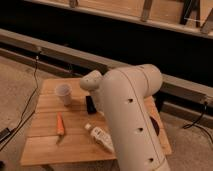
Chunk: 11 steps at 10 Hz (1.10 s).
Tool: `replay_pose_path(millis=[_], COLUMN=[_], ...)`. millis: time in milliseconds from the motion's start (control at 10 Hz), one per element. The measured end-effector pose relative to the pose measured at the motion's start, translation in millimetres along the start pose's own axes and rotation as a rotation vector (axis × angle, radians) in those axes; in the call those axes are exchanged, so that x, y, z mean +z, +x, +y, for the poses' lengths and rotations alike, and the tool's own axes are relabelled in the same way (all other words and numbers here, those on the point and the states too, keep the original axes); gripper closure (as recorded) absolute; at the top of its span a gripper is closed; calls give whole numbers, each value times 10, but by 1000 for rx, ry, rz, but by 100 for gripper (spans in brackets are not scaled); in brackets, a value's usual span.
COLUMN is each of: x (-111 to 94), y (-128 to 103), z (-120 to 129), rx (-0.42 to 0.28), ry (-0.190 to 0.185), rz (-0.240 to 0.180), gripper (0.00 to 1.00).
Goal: Wipe the white sponge on the table
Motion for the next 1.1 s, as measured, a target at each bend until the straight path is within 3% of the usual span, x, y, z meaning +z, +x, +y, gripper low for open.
replay_pose_path(millis=[400,700,1100], x=[-259,-407,-432], y=[-74,-84,-88], z=[-159,-147,-126], rx=[47,50,48], ry=[23,18,16], rz=[-53,-88,-92], gripper=[100,96,94])
